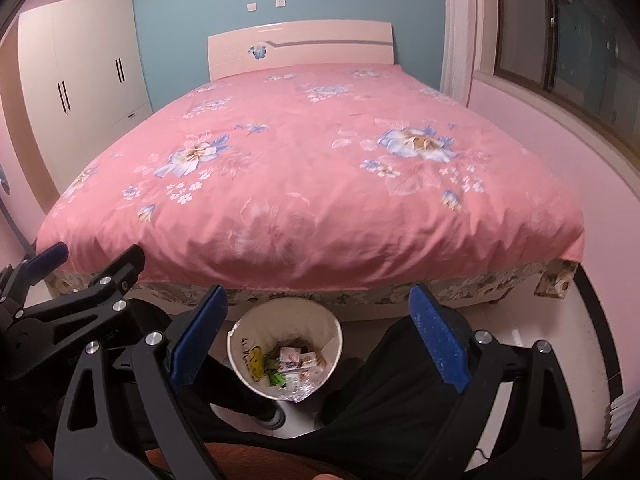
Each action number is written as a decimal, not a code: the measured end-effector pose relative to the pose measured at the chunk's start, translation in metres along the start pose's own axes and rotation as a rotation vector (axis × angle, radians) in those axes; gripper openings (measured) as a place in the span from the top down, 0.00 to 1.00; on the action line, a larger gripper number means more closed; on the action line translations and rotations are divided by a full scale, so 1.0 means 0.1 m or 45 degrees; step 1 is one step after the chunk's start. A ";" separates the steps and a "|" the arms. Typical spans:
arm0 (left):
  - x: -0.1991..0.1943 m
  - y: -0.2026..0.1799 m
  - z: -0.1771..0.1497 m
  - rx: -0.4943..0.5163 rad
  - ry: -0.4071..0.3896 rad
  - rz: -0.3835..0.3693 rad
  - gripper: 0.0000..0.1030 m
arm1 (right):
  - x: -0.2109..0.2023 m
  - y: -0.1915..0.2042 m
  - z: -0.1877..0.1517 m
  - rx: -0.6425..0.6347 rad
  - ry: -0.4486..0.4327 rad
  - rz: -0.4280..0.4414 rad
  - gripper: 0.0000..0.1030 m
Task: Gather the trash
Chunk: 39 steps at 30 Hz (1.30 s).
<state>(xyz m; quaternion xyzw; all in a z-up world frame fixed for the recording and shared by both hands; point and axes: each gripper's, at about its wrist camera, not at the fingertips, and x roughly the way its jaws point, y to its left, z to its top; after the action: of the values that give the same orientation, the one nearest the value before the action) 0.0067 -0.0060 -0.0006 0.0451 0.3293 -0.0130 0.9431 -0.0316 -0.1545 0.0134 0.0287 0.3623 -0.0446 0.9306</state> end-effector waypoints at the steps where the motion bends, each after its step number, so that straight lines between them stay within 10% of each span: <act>1: -0.01 0.00 0.00 -0.001 -0.003 -0.003 0.04 | -0.02 0.00 0.00 -0.007 -0.010 -0.011 0.12; 39: 0.01 0.03 -0.03 -0.012 0.026 0.007 0.04 | 0.03 0.04 -0.05 0.016 0.022 0.038 0.12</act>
<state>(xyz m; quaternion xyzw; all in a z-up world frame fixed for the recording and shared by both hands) 0.0058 -0.0032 -0.0033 0.0418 0.3389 -0.0087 0.9399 -0.0324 -0.1502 0.0082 0.0405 0.3695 -0.0329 0.9278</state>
